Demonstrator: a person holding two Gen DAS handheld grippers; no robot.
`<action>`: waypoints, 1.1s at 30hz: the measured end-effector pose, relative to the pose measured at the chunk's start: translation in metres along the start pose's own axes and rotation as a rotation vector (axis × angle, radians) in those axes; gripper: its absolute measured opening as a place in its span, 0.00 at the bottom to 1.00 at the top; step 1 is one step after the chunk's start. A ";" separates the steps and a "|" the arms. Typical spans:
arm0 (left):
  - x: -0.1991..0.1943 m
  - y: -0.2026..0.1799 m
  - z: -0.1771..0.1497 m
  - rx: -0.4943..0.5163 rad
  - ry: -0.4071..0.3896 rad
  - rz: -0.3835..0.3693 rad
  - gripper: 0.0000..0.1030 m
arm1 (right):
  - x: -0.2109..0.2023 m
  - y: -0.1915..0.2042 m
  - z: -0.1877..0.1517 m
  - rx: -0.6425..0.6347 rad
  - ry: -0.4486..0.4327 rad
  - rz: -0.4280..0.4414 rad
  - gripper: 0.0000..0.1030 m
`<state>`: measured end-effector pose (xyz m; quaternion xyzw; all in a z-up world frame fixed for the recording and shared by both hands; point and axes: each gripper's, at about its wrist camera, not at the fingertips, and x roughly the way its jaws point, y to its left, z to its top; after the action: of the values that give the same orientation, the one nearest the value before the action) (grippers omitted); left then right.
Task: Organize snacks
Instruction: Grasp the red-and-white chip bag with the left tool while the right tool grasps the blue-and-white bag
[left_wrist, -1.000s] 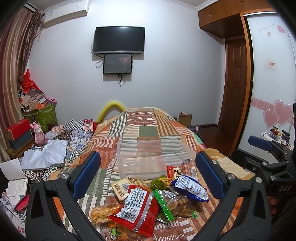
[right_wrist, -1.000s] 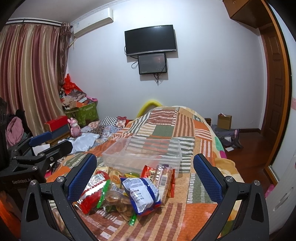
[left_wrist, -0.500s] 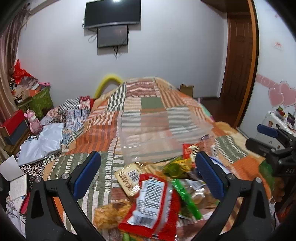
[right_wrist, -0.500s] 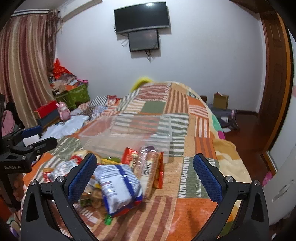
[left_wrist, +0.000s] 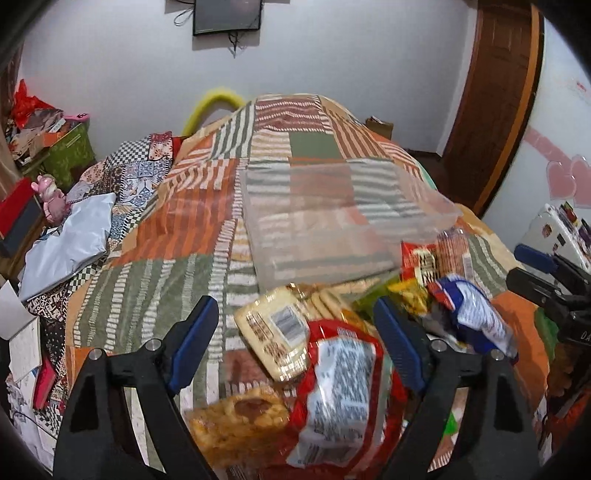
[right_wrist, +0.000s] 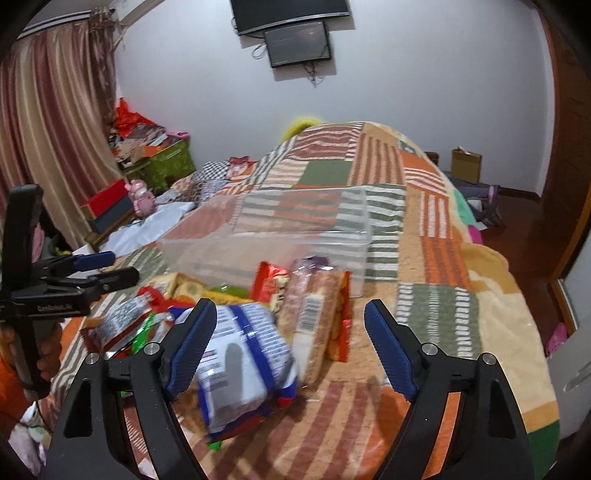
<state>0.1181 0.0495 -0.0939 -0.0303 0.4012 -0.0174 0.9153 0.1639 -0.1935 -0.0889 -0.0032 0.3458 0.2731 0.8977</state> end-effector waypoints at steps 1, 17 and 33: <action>-0.001 -0.003 -0.004 0.009 0.006 -0.005 0.84 | 0.000 0.004 -0.001 -0.009 0.005 0.015 0.78; -0.018 -0.024 -0.036 0.050 0.067 -0.122 0.63 | 0.029 0.020 -0.013 -0.049 0.127 0.112 0.57; -0.002 -0.026 -0.053 0.072 0.134 -0.122 0.75 | 0.049 0.012 -0.015 -0.010 0.201 0.135 0.70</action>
<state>0.0777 0.0219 -0.1261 -0.0204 0.4582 -0.0896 0.8841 0.1781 -0.1622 -0.1287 -0.0117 0.4320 0.3328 0.8381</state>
